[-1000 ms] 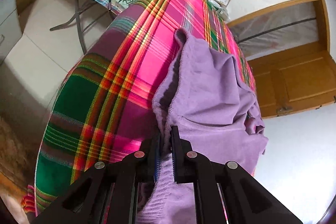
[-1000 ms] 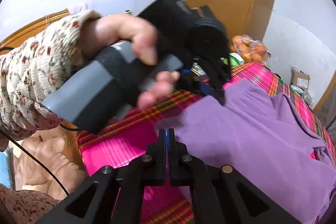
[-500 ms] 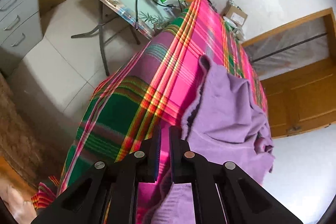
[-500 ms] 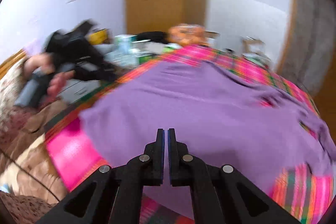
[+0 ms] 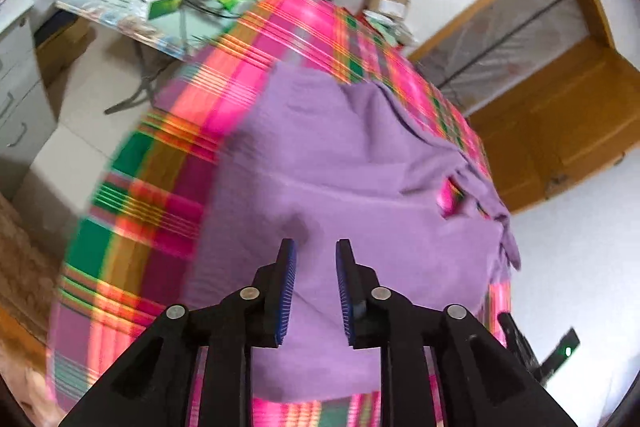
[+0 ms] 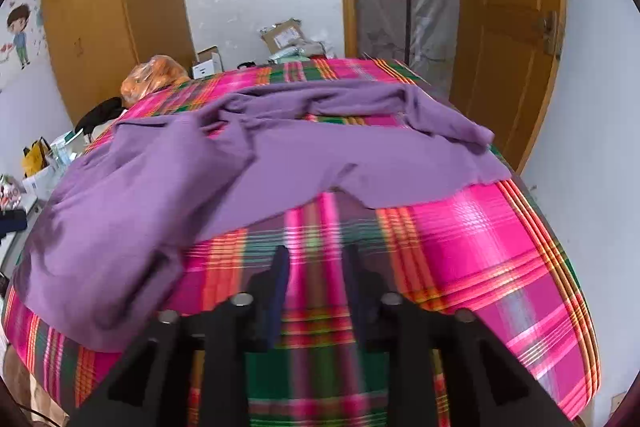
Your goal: Fold clothes
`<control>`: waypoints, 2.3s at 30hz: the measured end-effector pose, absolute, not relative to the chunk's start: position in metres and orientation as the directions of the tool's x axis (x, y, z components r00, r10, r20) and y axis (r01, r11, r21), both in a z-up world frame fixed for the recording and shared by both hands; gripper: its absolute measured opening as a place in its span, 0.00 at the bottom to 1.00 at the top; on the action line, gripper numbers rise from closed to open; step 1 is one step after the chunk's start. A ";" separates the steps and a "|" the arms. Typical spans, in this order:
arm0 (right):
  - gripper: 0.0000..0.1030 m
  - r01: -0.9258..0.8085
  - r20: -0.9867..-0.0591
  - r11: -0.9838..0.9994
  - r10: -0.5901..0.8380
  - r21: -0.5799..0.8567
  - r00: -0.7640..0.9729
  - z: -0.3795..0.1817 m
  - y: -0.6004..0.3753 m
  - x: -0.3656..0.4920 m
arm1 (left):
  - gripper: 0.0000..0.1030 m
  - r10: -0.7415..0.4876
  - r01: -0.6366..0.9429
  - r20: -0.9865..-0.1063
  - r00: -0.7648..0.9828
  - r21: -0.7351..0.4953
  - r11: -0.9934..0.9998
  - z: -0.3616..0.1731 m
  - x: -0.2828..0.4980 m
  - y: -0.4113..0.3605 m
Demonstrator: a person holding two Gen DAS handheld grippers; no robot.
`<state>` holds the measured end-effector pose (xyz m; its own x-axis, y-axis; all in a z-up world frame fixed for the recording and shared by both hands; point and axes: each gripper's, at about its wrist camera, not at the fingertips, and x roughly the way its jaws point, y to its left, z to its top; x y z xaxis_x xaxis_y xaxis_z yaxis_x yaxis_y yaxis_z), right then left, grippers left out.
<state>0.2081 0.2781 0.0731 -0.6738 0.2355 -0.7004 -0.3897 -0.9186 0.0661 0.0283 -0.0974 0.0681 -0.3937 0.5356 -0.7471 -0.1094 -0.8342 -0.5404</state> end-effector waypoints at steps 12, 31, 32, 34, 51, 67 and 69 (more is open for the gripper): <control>0.39 -0.309 -0.738 -0.951 0.226 -0.025 -0.636 0.055 0.320 0.162 | 0.25 0.607 -0.413 -0.778 -0.164 -0.505 -0.758 0.048 0.057 0.043; 0.01 -0.344 -0.716 -0.937 0.275 -0.051 -0.642 0.062 0.343 0.157 | 0.28 0.596 -0.350 -0.798 -0.093 -0.534 -0.770 0.022 0.050 0.065; 0.01 -0.358 -0.706 -0.932 0.294 -0.062 -0.644 0.065 0.344 0.163 | 0.28 0.599 -0.345 -0.795 -0.092 -0.539 -0.769 0.021 0.050 0.065; 0.01 -0.377 -0.697 -0.925 0.304 -0.052 -0.650 0.070 0.349 0.174 | 0.28 0.608 -0.332 -0.789 -0.089 -0.553 -0.764 0.021 0.049 0.061; 0.36 -0.235 -0.769 -0.969 0.205 -0.073 -0.605 0.046 0.338 0.131 | 0.28 0.600 -0.331 -0.794 -0.096 -0.543 -0.772 0.022 0.046 0.066; 0.05 -0.339 -0.684 -0.936 0.308 -0.094 -0.661 0.080 0.357 0.170 | 0.33 0.536 -0.598 -0.821 -0.198 -0.333 -0.729 0.058 0.093 0.105; 0.05 -0.366 -0.676 -0.927 0.325 -0.087 -0.661 0.085 0.363 0.178 | 0.36 0.554 -0.645 -0.811 -0.190 -0.322 -0.693 0.063 0.104 0.114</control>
<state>0.1781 0.3628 0.0846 -0.6611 0.3249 -0.6763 -0.3660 -0.9265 -0.0874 0.1036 0.1139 0.0630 -0.1898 0.5537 -0.8108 -0.6450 -0.6929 -0.3221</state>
